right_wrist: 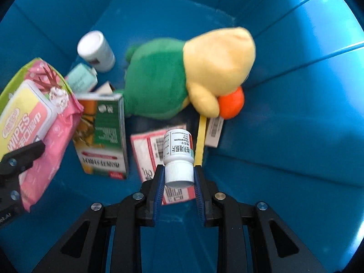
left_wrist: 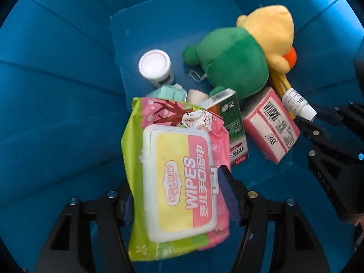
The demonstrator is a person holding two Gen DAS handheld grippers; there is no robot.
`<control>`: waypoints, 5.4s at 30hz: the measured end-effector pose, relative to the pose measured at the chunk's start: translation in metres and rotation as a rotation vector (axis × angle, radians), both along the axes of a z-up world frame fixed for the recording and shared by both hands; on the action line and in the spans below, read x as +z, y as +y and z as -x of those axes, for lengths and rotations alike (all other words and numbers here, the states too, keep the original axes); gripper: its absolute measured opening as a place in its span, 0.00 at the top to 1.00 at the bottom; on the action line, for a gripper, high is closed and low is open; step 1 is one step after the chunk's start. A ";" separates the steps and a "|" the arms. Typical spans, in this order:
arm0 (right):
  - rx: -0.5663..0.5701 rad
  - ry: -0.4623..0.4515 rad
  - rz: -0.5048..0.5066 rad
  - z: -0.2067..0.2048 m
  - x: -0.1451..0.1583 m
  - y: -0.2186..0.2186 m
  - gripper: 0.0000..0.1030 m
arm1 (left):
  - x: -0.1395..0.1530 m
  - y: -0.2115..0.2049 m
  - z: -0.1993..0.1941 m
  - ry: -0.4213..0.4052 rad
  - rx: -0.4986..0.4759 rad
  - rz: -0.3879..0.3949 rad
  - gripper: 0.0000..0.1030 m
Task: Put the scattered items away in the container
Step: 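Open the left tool over the crate while the right tool releases the white bottle, then move both tools back from the crate to the pile, then grasp the white plush toy with the left tool while the right tool grasps the ointment box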
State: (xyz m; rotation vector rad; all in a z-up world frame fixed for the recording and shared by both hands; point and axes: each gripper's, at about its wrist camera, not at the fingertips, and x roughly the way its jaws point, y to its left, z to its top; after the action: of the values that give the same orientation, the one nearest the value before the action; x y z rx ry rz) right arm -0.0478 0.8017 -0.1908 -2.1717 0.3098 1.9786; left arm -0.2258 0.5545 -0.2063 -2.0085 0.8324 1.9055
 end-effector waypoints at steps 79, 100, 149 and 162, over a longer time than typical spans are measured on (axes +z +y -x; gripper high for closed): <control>-0.122 0.724 0.024 0.043 0.254 -0.407 0.00 | 0.215 -0.468 -0.063 0.743 0.003 -0.360 0.24; -0.259 0.445 0.168 0.078 0.049 -0.441 0.00 | 0.032 -0.507 -0.007 0.528 0.189 -0.305 0.24; -0.387 0.403 0.327 0.078 -0.022 -0.496 0.63 | -0.050 -0.514 0.003 0.384 0.030 -0.288 0.44; -0.407 0.399 0.280 0.078 -0.020 -0.480 0.72 | -0.049 -0.503 0.002 0.385 0.016 -0.305 0.47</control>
State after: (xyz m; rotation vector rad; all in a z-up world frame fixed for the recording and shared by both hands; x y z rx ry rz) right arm -0.1254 0.3218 -0.2107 -1.6440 1.0510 2.1976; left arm -0.2277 0.0511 -0.2554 -1.5017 0.5607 2.3066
